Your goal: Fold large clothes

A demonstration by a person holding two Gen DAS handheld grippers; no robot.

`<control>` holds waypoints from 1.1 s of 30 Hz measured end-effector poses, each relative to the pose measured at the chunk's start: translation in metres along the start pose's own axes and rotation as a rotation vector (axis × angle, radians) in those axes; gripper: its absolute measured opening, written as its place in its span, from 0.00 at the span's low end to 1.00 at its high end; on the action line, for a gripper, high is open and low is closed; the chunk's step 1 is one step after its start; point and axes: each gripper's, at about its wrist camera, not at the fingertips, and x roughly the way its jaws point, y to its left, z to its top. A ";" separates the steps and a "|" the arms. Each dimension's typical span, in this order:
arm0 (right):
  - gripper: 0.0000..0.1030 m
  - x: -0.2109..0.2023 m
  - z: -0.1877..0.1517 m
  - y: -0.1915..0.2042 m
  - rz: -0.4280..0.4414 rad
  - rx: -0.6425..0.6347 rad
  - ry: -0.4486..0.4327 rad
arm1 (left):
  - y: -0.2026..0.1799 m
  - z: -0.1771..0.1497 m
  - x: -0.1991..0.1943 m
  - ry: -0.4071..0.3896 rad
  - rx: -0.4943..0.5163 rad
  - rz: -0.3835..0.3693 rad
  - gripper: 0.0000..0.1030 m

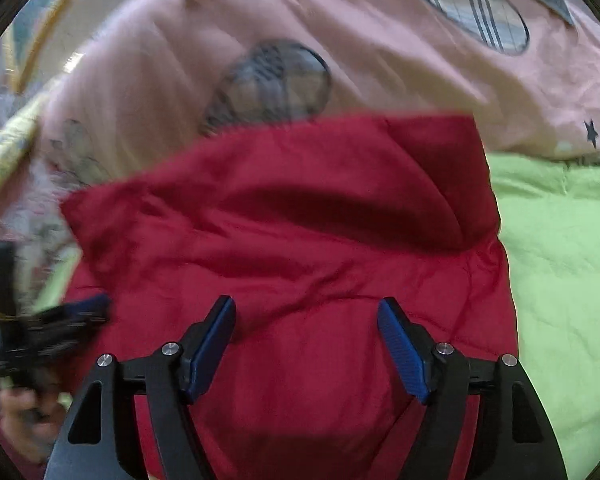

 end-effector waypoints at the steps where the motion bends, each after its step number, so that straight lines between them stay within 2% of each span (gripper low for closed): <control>1: 0.72 0.010 0.001 -0.008 -0.018 0.017 0.025 | 0.004 0.000 -0.008 -0.009 -0.007 -0.015 0.46; 4: 0.71 0.026 0.003 -0.032 -0.032 0.078 0.038 | 0.020 0.005 -0.032 -0.074 -0.041 -0.019 0.46; 6: 0.71 0.033 0.006 -0.044 -0.029 0.127 0.052 | 0.032 0.011 -0.037 -0.094 -0.060 0.043 0.47; 10: 0.71 0.037 0.006 -0.044 -0.038 0.130 0.057 | 0.054 0.019 -0.008 -0.010 -0.127 0.047 0.46; 12: 0.71 0.039 0.003 -0.045 -0.034 0.135 0.062 | 0.057 0.020 0.007 0.013 -0.127 0.050 0.48; 16: 0.71 0.042 0.003 -0.050 -0.014 0.159 0.084 | 0.058 0.028 0.023 0.032 -0.111 0.077 0.48; 27: 0.73 0.045 0.003 -0.053 -0.015 0.160 0.061 | 0.061 0.035 0.044 0.051 -0.117 0.067 0.48; 33: 0.73 0.040 0.006 -0.046 -0.015 0.145 0.070 | 0.054 0.030 0.027 0.035 -0.090 0.063 0.48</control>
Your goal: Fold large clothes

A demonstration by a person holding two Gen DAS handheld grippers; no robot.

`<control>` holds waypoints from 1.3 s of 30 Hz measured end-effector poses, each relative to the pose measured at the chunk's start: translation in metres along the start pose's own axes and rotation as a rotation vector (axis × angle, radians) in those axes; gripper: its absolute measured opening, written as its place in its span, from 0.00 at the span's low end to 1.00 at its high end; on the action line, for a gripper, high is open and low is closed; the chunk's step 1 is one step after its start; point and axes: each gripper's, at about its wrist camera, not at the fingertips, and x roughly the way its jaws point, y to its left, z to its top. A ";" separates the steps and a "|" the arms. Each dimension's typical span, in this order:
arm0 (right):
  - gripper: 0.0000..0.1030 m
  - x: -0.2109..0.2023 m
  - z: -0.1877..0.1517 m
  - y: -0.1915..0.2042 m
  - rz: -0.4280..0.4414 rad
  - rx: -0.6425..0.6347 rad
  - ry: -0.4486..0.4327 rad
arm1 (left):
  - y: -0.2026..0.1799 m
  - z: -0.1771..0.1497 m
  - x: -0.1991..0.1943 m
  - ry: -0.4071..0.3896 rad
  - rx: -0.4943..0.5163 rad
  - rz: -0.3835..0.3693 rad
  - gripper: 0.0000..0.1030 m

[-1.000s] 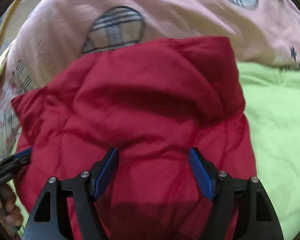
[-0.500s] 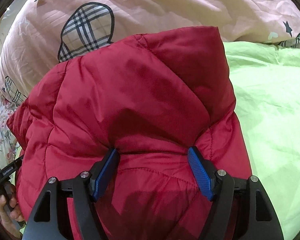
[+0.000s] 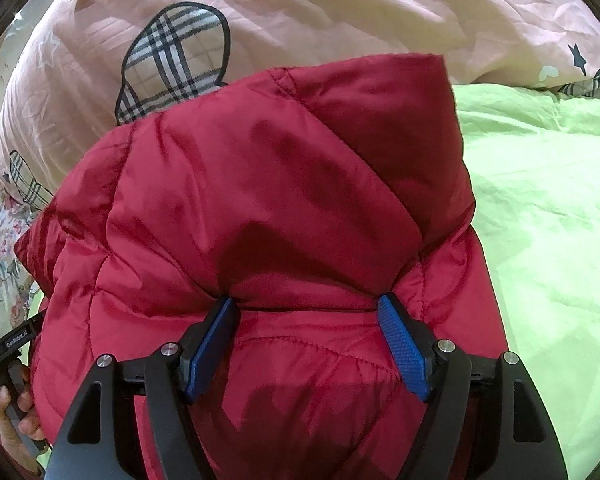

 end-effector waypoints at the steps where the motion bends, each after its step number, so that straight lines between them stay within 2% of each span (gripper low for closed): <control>1: 0.73 0.000 0.000 0.000 0.000 0.000 0.000 | 0.001 0.000 -0.004 -0.005 -0.001 -0.012 0.49; 7: 0.73 -0.029 -0.004 0.004 0.039 0.002 -0.034 | 0.012 -0.004 -0.037 -0.052 -0.050 -0.130 0.73; 10: 0.76 -0.045 -0.007 0.002 0.058 0.002 -0.046 | 0.016 -0.008 -0.052 -0.080 -0.055 -0.147 0.77; 20: 0.78 -0.070 -0.015 -0.023 0.056 0.021 -0.054 | 0.055 -0.025 -0.076 -0.095 -0.114 -0.150 0.79; 23: 0.80 -0.071 -0.015 -0.034 0.044 0.042 -0.054 | 0.071 -0.027 -0.076 -0.082 -0.154 -0.154 0.80; 29: 0.83 -0.069 -0.019 -0.051 0.066 0.085 -0.041 | 0.097 -0.032 -0.061 -0.036 -0.239 -0.207 0.80; 31: 0.85 -0.067 -0.021 -0.059 0.084 0.107 -0.034 | 0.105 -0.033 -0.056 -0.023 -0.266 -0.239 0.80; 33: 0.85 -0.063 -0.022 -0.065 0.097 0.126 -0.024 | 0.115 -0.034 -0.048 -0.002 -0.312 -0.308 0.80; 37: 0.86 -0.048 -0.026 -0.085 0.208 0.199 0.010 | 0.130 -0.034 -0.028 0.032 -0.381 -0.384 0.80; 39: 0.87 -0.041 -0.026 -0.088 0.228 0.208 0.026 | 0.135 -0.033 -0.016 0.051 -0.395 -0.417 0.81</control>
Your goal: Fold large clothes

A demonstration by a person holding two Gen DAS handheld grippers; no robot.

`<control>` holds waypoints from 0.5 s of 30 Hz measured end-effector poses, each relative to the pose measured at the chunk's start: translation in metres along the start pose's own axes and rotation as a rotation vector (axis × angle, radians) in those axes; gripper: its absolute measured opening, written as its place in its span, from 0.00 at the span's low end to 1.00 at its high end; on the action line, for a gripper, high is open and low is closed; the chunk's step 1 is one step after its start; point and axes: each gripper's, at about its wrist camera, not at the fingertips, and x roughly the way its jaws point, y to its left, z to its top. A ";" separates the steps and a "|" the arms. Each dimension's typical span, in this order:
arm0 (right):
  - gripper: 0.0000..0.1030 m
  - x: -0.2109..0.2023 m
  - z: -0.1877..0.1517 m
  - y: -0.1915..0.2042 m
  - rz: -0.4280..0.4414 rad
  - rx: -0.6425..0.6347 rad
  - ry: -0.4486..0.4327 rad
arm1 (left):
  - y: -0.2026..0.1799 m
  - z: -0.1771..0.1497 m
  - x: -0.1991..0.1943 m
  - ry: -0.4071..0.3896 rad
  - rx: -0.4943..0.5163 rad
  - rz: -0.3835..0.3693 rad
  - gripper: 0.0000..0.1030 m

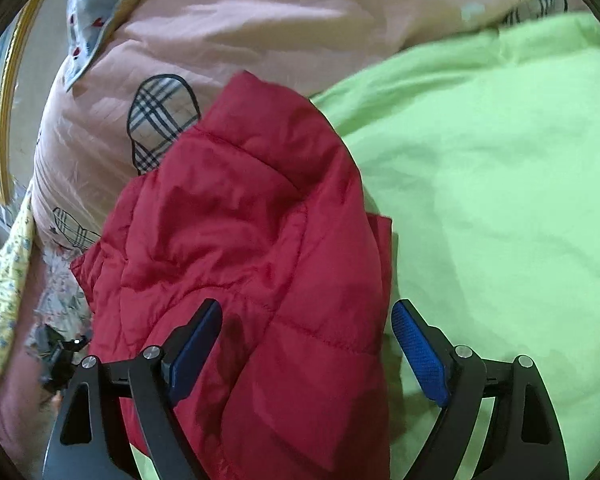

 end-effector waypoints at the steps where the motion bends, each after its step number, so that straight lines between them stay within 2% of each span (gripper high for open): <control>1: 0.87 0.005 0.000 -0.003 0.015 0.008 0.014 | 0.001 0.001 0.004 0.008 -0.006 -0.006 0.83; 5: 0.94 0.025 -0.001 -0.010 0.072 0.038 0.073 | 0.008 0.009 0.029 0.076 -0.030 -0.067 0.85; 7: 0.95 0.032 -0.001 -0.010 0.087 0.036 0.101 | 0.012 0.012 0.040 0.099 -0.037 -0.081 0.90; 9: 0.95 0.041 -0.002 -0.008 0.106 0.035 0.134 | 0.014 0.015 0.049 0.121 -0.040 -0.088 0.90; 11: 0.94 0.048 -0.004 -0.005 0.120 0.032 0.152 | 0.014 0.016 0.050 0.114 -0.022 -0.102 0.83; 12: 0.93 0.049 -0.005 -0.003 0.122 0.028 0.156 | 0.013 0.016 0.049 0.108 -0.009 -0.104 0.76; 13: 0.87 0.051 -0.006 -0.002 0.126 0.024 0.164 | 0.010 0.014 0.049 0.102 0.003 -0.104 0.68; 15: 0.78 0.052 -0.008 0.002 0.132 0.014 0.174 | 0.006 0.014 0.046 0.094 0.024 -0.104 0.60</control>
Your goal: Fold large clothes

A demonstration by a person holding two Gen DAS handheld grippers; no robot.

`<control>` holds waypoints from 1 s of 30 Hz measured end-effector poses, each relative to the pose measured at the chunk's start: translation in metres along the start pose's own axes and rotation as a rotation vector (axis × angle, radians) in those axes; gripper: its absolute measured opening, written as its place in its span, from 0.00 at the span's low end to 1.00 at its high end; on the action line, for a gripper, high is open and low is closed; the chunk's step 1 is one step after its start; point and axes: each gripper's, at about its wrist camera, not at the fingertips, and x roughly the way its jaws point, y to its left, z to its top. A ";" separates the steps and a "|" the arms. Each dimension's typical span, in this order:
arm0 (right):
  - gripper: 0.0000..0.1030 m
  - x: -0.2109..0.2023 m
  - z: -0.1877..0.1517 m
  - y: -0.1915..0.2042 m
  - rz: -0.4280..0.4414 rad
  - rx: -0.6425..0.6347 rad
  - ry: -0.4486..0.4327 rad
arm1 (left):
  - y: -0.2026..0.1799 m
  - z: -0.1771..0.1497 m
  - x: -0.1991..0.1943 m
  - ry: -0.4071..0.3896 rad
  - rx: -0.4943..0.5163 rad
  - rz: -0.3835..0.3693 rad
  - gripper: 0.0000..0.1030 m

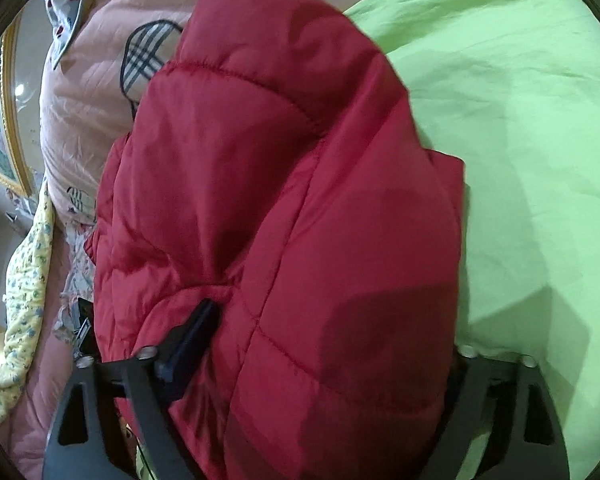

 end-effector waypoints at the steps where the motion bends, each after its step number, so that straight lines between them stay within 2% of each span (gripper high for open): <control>1: 0.71 0.000 -0.001 0.001 0.003 -0.002 0.004 | -0.003 0.000 -0.001 -0.003 0.007 0.002 0.56; 2: 0.63 0.000 0.000 0.003 0.010 -0.002 0.007 | -0.005 -0.002 -0.004 -0.006 0.013 0.004 0.54; 5: 0.49 -0.006 -0.004 0.010 0.020 -0.012 0.009 | -0.013 -0.005 -0.012 -0.019 0.028 0.003 0.49; 8: 0.44 -0.016 -0.013 0.022 0.011 -0.027 -0.006 | -0.019 -0.014 -0.024 -0.023 0.055 0.005 0.46; 16: 0.39 -0.050 -0.055 0.046 0.061 -0.070 -0.029 | -0.027 -0.059 -0.081 -0.020 0.090 -0.030 0.42; 24: 0.39 -0.064 -0.105 0.049 0.097 -0.048 0.006 | -0.018 -0.104 -0.122 0.019 0.051 -0.064 0.42; 30: 0.39 -0.067 -0.117 0.050 0.096 -0.042 0.011 | -0.018 -0.113 -0.131 0.035 0.036 -0.039 0.42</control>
